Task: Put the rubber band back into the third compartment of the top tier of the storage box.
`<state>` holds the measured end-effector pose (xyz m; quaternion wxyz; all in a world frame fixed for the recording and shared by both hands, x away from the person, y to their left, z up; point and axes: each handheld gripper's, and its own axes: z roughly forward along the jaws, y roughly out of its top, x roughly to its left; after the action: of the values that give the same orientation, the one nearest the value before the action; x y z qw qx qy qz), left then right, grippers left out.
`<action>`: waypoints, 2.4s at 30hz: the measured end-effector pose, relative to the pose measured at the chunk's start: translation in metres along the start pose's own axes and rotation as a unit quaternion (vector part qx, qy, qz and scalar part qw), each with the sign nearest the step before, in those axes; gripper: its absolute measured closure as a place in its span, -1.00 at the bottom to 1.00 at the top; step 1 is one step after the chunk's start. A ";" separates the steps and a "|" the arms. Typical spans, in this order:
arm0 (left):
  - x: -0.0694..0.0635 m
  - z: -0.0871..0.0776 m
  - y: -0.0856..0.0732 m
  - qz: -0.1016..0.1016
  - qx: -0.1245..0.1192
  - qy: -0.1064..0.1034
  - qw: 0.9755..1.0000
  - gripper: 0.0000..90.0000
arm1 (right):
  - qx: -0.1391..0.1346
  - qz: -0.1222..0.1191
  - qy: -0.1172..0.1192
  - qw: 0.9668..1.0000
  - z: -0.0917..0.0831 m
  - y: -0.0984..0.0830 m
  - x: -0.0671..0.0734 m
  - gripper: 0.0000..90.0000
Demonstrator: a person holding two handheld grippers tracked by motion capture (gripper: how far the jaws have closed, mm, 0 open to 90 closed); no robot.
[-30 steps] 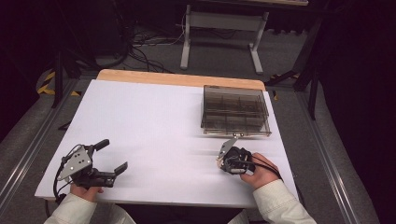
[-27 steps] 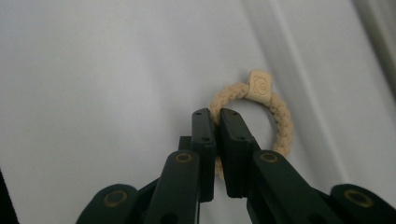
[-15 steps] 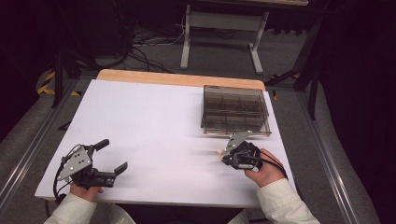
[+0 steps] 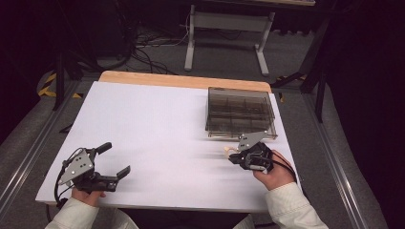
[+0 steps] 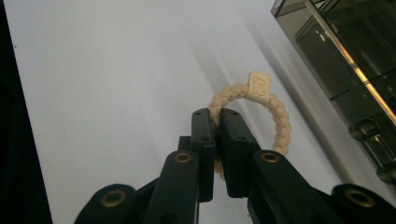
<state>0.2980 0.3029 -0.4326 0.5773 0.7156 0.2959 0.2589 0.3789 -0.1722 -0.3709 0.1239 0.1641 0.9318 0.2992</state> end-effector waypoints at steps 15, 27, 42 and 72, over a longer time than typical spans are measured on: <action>0.000 0.000 0.000 -0.007 -0.003 0.000 1.000 -1.00 | -0.027 0.015 -0.021 0.999 -0.014 0.003 -0.003 0.88; 0.000 0.000 0.000 -0.004 -0.003 0.004 1.000 -1.00 | -0.039 0.019 -0.032 0.999 -0.021 0.004 -0.006 0.88; 0.000 0.000 0.000 -0.003 -0.002 0.005 1.000 -1.00 | -0.025 0.023 -0.046 0.998 -0.040 0.011 -0.018 0.87; 0.000 0.000 0.000 -0.004 -0.001 0.004 1.000 -1.00 | 0.037 0.123 -0.093 0.987 -0.055 0.015 -0.062 0.87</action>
<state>0.2982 0.3032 -0.4330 0.5782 0.7128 0.3001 0.2598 0.4206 -0.2127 -0.3101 0.1660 0.3092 0.8992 0.2613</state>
